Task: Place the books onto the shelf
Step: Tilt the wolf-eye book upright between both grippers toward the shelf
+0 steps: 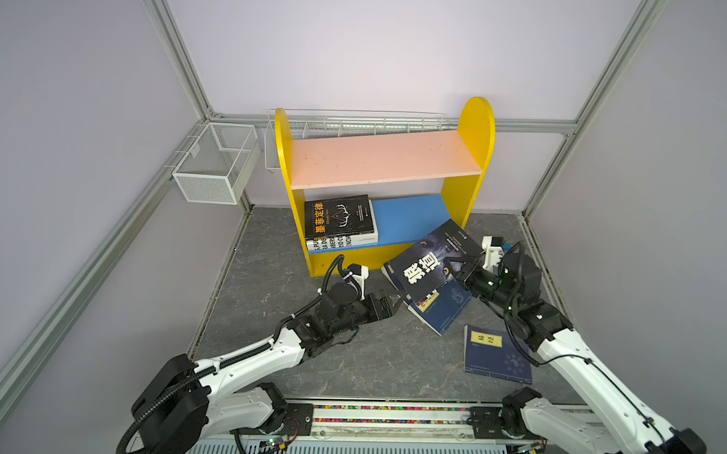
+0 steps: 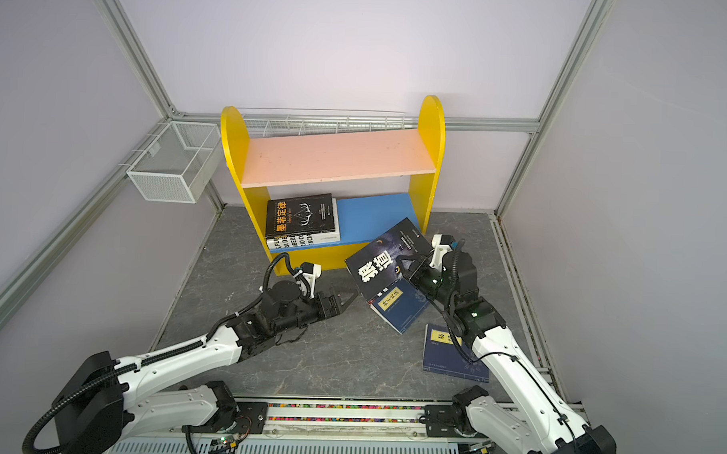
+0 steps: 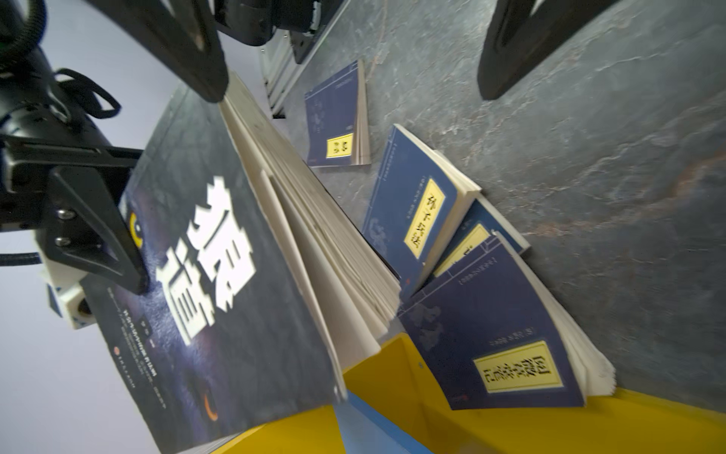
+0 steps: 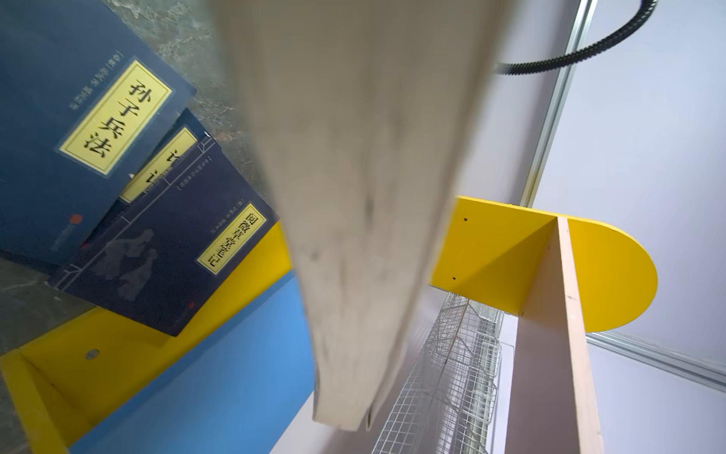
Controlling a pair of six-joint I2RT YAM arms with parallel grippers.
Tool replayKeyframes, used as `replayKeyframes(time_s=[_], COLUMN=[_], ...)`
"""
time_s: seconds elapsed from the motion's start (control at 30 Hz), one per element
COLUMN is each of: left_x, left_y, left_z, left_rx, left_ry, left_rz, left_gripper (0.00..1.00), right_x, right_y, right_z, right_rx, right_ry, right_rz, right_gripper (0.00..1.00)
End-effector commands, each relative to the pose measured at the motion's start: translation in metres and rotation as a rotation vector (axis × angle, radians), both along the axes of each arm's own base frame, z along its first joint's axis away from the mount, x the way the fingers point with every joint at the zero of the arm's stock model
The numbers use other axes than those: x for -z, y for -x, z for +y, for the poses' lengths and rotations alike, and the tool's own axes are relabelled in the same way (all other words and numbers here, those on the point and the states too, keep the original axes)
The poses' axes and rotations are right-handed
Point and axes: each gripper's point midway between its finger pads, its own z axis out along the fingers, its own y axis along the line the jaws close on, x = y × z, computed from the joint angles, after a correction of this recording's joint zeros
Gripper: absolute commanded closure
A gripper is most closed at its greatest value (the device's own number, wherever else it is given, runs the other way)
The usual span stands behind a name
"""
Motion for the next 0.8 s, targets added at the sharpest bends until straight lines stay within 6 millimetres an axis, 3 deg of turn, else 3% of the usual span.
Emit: replayKeyframes(time_s=[0.0, 0.17, 0.43, 0.6, 0.77], left_x=[-0.042, -0.059, -0.029, -0.025, -0.022], left_y=[0.000, 0.000, -0.011, -0.018, -0.026], left_z=[-0.016, -0.026, -0.039, -0.050, -0.051], left_rx=[0.026, 0.052, 0.028, 0.032, 0.004], left_ry=[0.229, 0.415, 0.404, 0.468, 0.550], left_rz=[-0.006, -0.023, 0.080, 0.083, 0.079], left_gripper=[0.00, 0.00, 0.00, 0.01, 0.10], right_x=[-0.044, -0.040, -0.053, -0.054, -0.059], right_y=[-0.003, -0.004, -0.002, 0.001, 0.006], right_z=[0.017, 0.021, 0.021, 0.024, 0.020], right_rx=[-0.079, -0.099, -0.099, -0.116, -0.107], right_ry=[-0.066, -0.068, -0.096, -0.143, -0.166], right_rz=[-0.116, -0.096, -0.113, -0.103, -0.120], right_gripper=[0.86, 0.86, 0.86, 0.86, 0.86])
